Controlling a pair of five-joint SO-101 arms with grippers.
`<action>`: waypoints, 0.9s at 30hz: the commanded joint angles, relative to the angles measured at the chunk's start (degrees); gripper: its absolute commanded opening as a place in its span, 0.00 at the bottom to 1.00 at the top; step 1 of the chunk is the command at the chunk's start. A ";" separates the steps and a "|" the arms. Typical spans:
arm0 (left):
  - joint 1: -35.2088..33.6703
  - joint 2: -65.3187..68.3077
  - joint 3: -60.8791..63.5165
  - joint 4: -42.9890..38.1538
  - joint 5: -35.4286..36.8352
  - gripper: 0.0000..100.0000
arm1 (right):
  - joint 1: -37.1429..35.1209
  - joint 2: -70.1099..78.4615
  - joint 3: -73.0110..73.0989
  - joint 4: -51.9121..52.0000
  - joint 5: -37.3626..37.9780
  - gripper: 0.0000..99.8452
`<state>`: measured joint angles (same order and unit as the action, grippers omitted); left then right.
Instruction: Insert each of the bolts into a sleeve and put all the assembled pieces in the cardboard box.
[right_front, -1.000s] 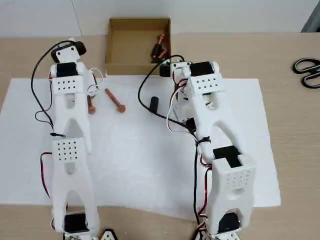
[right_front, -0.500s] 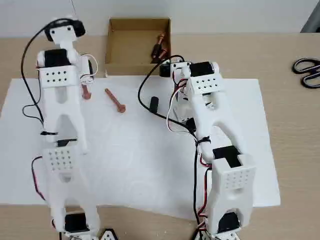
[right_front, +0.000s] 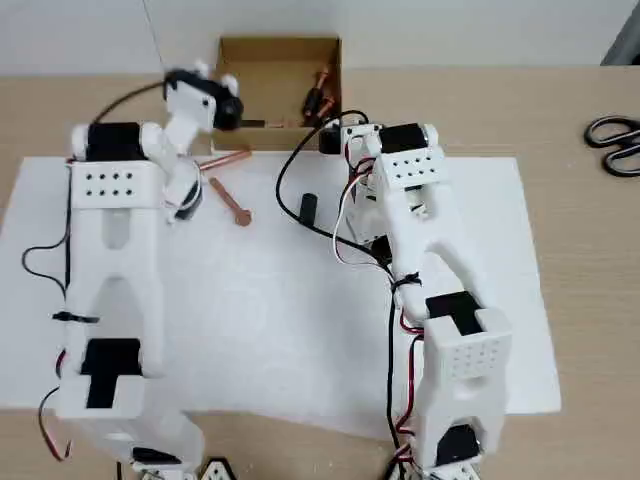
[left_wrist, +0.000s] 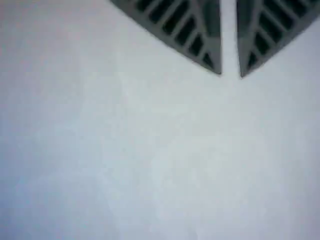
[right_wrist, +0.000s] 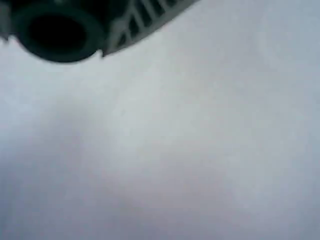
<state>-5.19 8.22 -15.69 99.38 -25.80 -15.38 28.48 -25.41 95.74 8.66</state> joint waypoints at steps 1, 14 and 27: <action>-0.97 -3.34 0.92 0.88 -1.05 0.01 | 0.66 -4.35 -0.18 0.04 0.26 0.00; 0.18 3.25 1.19 -19.87 33.23 0.08 | 0.57 -4.09 -0.09 0.04 0.26 0.00; 3.69 24.53 -7.60 -26.99 49.58 0.17 | 0.57 -4.00 -0.09 0.04 0.26 0.00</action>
<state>-2.46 31.69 -18.51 73.54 23.25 -15.38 28.48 -25.23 95.74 8.66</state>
